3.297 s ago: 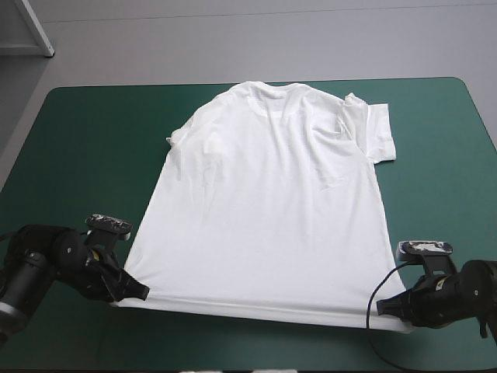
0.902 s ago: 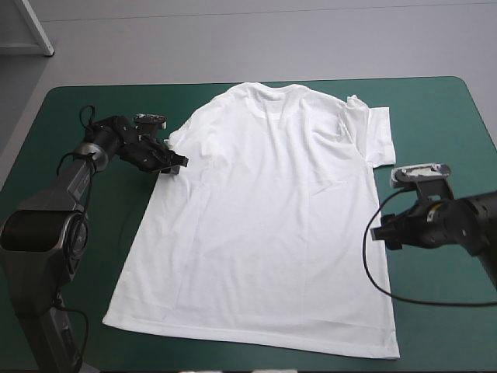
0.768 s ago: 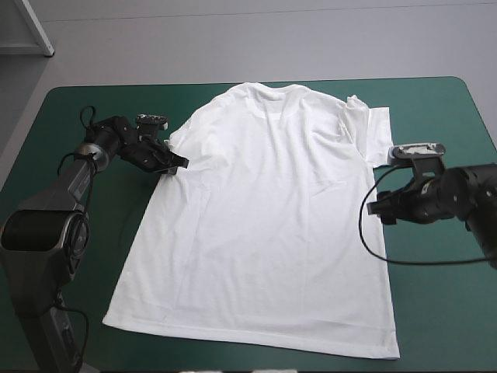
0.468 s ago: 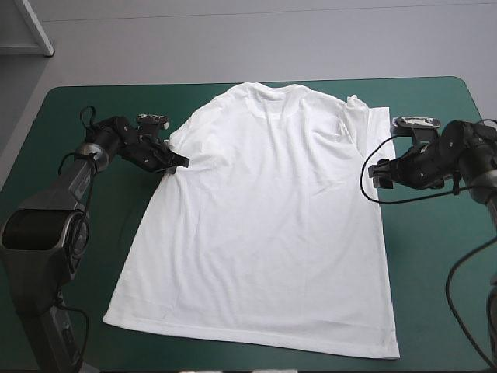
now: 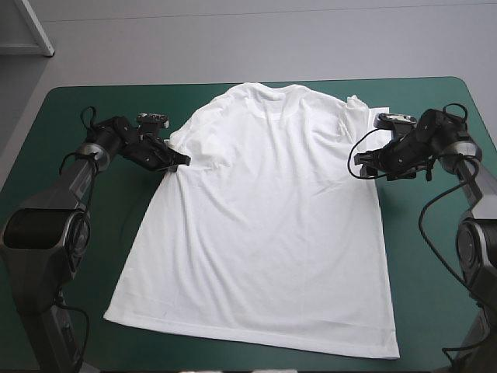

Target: Fold the cloth

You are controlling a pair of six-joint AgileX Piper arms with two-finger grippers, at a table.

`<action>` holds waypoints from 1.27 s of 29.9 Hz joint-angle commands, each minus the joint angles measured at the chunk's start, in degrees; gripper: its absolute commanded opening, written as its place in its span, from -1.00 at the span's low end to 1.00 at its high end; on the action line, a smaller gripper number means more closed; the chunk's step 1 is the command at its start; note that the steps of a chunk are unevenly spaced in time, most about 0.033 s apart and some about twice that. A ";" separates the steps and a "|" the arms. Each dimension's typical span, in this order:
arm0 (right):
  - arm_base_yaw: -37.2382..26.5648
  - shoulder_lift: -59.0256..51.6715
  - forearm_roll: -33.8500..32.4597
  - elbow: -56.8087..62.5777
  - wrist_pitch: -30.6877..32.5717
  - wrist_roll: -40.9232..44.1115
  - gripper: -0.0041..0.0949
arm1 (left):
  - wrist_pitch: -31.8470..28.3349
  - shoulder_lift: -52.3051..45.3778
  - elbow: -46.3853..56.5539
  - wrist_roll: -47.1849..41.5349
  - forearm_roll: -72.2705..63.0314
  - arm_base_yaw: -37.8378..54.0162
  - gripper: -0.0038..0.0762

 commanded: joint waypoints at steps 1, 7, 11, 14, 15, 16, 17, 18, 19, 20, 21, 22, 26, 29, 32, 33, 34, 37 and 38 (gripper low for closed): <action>-0.22 0.35 2.50 -1.98 -1.39 -1.06 0.30 | -1.88 -2.12 -1.16 -0.11 -1.05 -0.16 -0.85; 3.19 3.68 2.65 -1.98 -0.81 -1.82 0.12 | -2.08 -2.12 -1.16 0.07 -1.15 -0.16 -0.85; 5.21 3.80 2.11 -1.98 -2.65 -1.82 -0.34 | -1.75 -2.12 -1.16 0.07 -1.15 -0.16 -0.85; 5.41 3.80 2.54 -1.98 -3.66 -1.47 -0.79 | -1.75 -2.12 -1.16 0.07 -1.15 -0.16 -0.85; 5.41 3.80 2.42 -1.98 -4.17 -1.37 -0.93 | -1.75 -2.12 -1.16 0.07 -1.15 -0.16 -0.85; 5.41 3.80 2.30 -1.98 -4.27 -1.23 -0.94 | -1.75 -2.12 -1.16 0.07 -1.15 -0.16 -0.85; 5.41 3.80 2.17 -1.98 -4.27 -1.23 -0.95 | -1.75 -2.23 -1.16 0.07 -1.30 -0.16 -0.85; 5.27 3.70 1.66 -2.29 -4.05 -1.23 -0.95 | -1.75 -2.40 -1.16 0.07 -1.30 -0.16 -0.85; 5.16 3.58 1.03 -2.58 -3.56 -1.10 -0.95 | -1.59 -2.69 -1.28 0.07 -1.30 -0.16 -0.85; 5.18 3.10 0.47 -2.90 -3.23 -0.97 -0.95 | -1.36 -3.29 -1.54 0.07 -1.30 -0.16 -0.85; 5.14 2.59 -0.10 -3.32 -3.03 -0.97 -0.95 | -1.12 -3.91 -1.97 0.07 -1.19 -0.16 -0.85; 5.14 1.69 -0.90 -3.57 -3.03 -0.70 -0.95 | -0.84 -4.70 -2.51 0.07 -0.95 -0.06 -0.85; 5.14 -2.76 -4.61 -6.36 -2.77 1.05 -0.95 | -0.23 -8.31 -5.75 -0.03 -0.02 -0.06 -0.85; 5.14 -6.30 -8.12 -9.65 -1.53 2.54 -0.95 | -0.13 -11.77 -8.79 -0.42 0.10 -0.06 -0.85; 5.14 -9.92 -10.64 -14.32 0.42 4.10 -0.95 | 0.63 -14.99 -13.00 -0.56 0.10 -0.06 -0.85; 5.14 -11.04 -10.91 -15.74 0.86 4.29 -0.95 | 1.06 -15.79 -14.60 -0.79 0.10 -0.06 -0.85; 5.14 -12.14 -11.02 -17.67 1.46 4.29 -0.95 | 1.27 -16.78 -16.23 -0.84 0.10 -0.06 -0.85; 5.14 -14.80 -10.80 -24.09 2.83 4.89 -0.95 | 1.83 -19.44 -20.69 -1.07 0.10 -0.06 -0.85; 5.14 -15.59 -10.66 -26.35 3.62 4.89 -0.95 | 1.97 -20.34 -22.23 -1.07 0.10 -0.06 -0.85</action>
